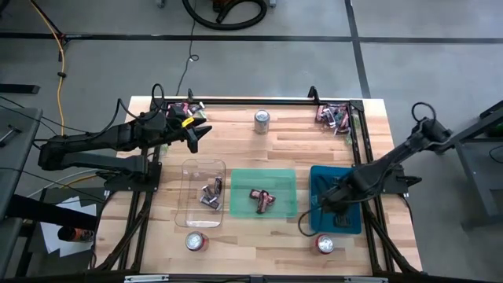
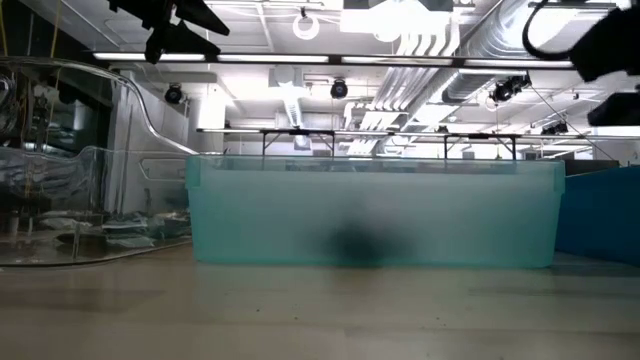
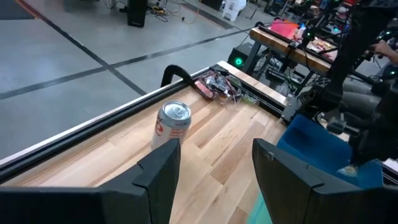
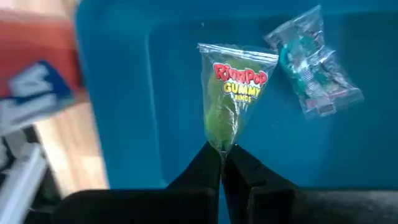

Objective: Organize candy in baskets
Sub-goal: Put the green gummy into the blue bin, then put the red gummy into the blue bin

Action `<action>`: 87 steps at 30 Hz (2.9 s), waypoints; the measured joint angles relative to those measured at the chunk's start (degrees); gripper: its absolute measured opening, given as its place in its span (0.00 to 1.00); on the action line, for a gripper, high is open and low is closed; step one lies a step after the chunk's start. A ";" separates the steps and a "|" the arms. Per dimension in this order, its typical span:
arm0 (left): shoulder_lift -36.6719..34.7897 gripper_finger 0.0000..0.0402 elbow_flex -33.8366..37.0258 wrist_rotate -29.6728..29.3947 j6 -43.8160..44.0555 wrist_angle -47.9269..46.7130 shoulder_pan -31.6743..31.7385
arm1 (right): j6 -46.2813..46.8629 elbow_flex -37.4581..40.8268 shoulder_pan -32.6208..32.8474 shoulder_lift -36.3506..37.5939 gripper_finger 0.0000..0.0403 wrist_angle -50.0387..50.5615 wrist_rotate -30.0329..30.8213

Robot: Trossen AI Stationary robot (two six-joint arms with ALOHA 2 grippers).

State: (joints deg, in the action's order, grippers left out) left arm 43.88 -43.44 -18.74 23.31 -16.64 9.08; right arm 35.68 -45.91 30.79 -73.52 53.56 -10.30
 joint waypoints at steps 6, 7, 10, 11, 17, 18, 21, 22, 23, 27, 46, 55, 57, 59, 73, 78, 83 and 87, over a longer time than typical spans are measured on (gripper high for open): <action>0.00 0.47 0.00 -0.02 0.02 0.00 0.00 | -7.49 0.00 -1.32 -6.90 0.00 -0.38 -0.23; 0.00 0.47 0.00 -0.02 0.02 0.00 0.00 | -8.12 0.00 -1.58 -7.79 0.00 -0.58 -0.23; 0.00 0.47 0.00 -0.02 0.04 0.00 0.00 | -9.04 0.00 -2.03 -9.96 0.00 -1.70 -0.17; 0.00 0.47 0.00 -0.04 0.04 0.00 0.00 | -9.09 0.00 -2.13 -10.56 0.00 -1.85 0.06; 0.00 0.47 0.00 -0.04 0.07 0.00 0.00 | -9.18 0.00 -2.30 -12.10 0.01 -2.27 0.43; 0.00 0.47 0.00 -0.04 0.05 0.00 0.00 | -9.18 0.00 -2.30 -12.09 0.02 -2.32 0.43; 0.00 0.47 0.00 -0.07 0.07 0.00 0.00 | -9.14 0.00 -2.30 -11.98 0.03 -2.13 0.45; 0.00 0.47 0.00 -0.07 0.04 0.00 0.00 | -8.89 0.00 -2.30 -11.98 0.04 -2.19 0.47; -0.01 0.47 0.00 -0.07 0.06 0.00 0.01 | -8.77 0.00 -2.32 -11.98 0.05 -2.19 0.49; 0.00 0.47 0.00 -0.09 0.05 -0.03 0.02 | -8.63 0.00 -2.30 -11.98 0.14 -2.17 0.52; 0.00 0.47 0.00 -0.11 -2.49 -0.26 0.00 | -6.36 -9.31 -2.26 -5.96 0.62 15.84 3.38; 0.00 0.47 0.00 -0.11 -2.55 -0.26 0.02 | 11.01 -15.45 -9.54 5.80 0.62 20.58 24.81; 0.00 0.47 0.00 -0.11 -2.56 -0.26 0.01 | 15.34 -15.11 -13.65 7.43 0.62 20.11 27.76; 0.00 0.47 0.00 -0.11 -2.54 -0.26 0.00 | 17.36 -14.51 -18.04 8.26 0.62 19.48 29.83; 1.50 0.47 -0.83 0.07 -4.96 2.58 0.58 | 12.98 -14.12 -33.96 8.26 0.62 4.44 29.76; 8.32 0.50 -8.55 0.40 -4.95 -6.90 9.30 | 12.70 -14.12 -34.58 8.26 0.62 4.61 28.84; 17.04 0.58 -9.69 2.51 2.00 -18.53 23.29 | 12.69 -14.10 -34.56 8.24 0.62 4.63 28.57; 22.78 0.64 -5.22 3.99 11.17 -23.50 29.53 | 12.69 -14.10 -34.56 8.24 0.62 4.66 28.49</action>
State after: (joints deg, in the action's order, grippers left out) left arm 66.66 -48.66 -14.76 34.48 -40.14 38.62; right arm 48.37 -60.01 -3.77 -65.28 58.22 18.20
